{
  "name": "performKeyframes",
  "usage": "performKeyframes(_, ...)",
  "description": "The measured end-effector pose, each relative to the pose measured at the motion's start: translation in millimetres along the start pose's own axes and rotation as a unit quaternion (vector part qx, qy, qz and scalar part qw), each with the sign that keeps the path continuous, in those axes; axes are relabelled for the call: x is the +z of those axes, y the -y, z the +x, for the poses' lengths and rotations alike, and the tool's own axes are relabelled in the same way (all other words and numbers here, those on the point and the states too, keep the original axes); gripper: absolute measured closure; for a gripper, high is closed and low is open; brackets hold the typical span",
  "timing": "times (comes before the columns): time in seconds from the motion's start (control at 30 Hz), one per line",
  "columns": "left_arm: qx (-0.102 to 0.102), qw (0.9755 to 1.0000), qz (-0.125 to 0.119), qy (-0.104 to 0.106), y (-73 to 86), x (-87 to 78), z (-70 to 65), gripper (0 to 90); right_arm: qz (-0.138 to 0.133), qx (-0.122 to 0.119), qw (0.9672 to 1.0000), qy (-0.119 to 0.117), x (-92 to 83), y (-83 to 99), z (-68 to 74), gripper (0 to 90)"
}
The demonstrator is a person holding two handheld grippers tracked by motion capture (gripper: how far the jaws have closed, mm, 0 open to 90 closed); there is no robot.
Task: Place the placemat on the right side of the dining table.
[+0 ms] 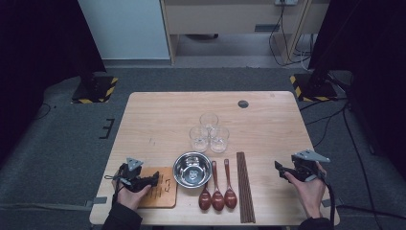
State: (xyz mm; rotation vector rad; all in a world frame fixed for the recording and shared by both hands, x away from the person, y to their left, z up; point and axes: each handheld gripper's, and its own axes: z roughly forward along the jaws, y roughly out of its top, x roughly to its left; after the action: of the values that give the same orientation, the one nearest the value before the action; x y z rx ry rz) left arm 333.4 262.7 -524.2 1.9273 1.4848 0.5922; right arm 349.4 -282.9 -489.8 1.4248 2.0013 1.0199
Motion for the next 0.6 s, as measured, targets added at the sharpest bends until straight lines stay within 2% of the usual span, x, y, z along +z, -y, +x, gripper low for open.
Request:
performKeyframes(0.23, -0.009, 0.9999, 0.003, 0.005, 1.8, 2.6, 0.6, 3.3, 0.002, 0.002, 1.0, -0.005, 0.6, -0.9, 2.0, 25.8)
performKeyframes(0.4, -0.03, 0.9995, 0.002, 0.012, 4.5, 3.5, 2.9, 3.6, -0.001, -0.002, 0.9999, -0.012, 0.9, -4.2, 7.1, 26.0)
performKeyframes(0.57, -0.034, 0.9993, 0.002, 0.016, 4.9, 2.3, 2.3, 7.7, -0.011, -0.007, 0.9997, -0.018, -1.6, -9.3, 12.7, 26.4)
performKeyframes(0.6, -0.041, 0.9988, -0.001, 0.025, 6.1, 2.0, 3.2, 8.9, -0.013, -0.008, 0.9996, -0.024, -3.0, -12.0, 16.0, 26.6)
